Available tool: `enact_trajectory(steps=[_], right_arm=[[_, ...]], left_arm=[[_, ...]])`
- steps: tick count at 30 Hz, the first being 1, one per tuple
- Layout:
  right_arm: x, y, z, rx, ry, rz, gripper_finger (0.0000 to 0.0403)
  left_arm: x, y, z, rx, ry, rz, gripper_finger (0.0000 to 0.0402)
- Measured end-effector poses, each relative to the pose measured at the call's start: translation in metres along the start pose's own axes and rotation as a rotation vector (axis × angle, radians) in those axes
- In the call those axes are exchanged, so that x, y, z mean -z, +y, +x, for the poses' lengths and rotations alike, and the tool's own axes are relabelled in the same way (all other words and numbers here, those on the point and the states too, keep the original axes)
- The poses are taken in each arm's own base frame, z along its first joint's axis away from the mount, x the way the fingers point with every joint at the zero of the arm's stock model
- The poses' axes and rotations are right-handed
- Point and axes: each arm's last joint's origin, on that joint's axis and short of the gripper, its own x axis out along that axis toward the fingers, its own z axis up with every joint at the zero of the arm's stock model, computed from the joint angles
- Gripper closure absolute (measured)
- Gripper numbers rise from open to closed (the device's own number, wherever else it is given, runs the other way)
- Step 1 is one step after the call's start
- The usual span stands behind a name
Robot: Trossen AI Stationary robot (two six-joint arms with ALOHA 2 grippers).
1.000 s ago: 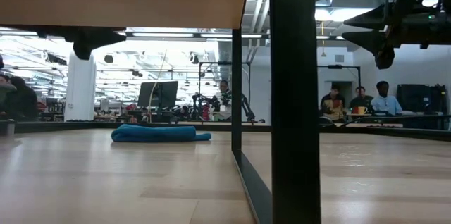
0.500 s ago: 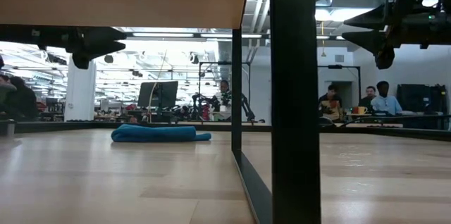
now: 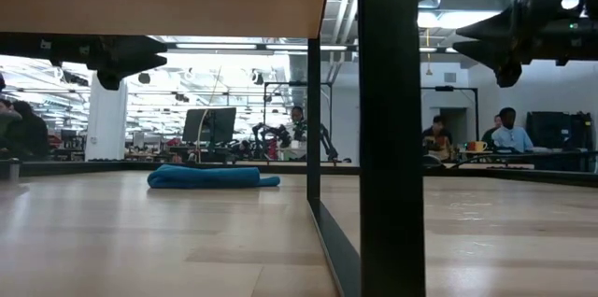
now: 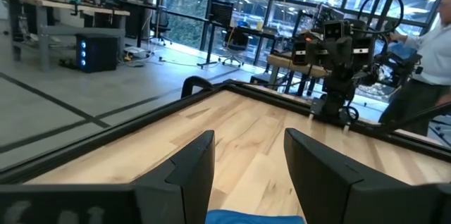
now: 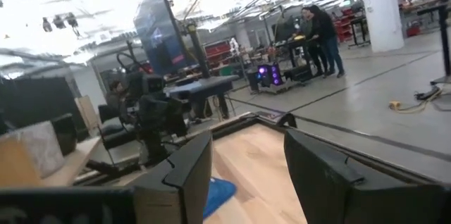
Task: Stack small to large cups/mugs on shelf
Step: Return to Home Position
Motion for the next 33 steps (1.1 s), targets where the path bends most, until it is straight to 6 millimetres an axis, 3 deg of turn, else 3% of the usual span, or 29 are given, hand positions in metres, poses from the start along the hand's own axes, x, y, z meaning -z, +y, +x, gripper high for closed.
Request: enact_trajectory(steps=[13,33], right_arm=[[0.006,-0.017,-0.002,0.161,0.064,-0.025,0.0203],[-0.002,-0.019,-0.004,0.175,-0.001,-0.129,0.0203]], left_arm=[[0.001,0.000,0.000,0.000,0.003,0.005,0.0239],[0.001,0.000,0.000,0.005,0.006,0.022,0.0239]])
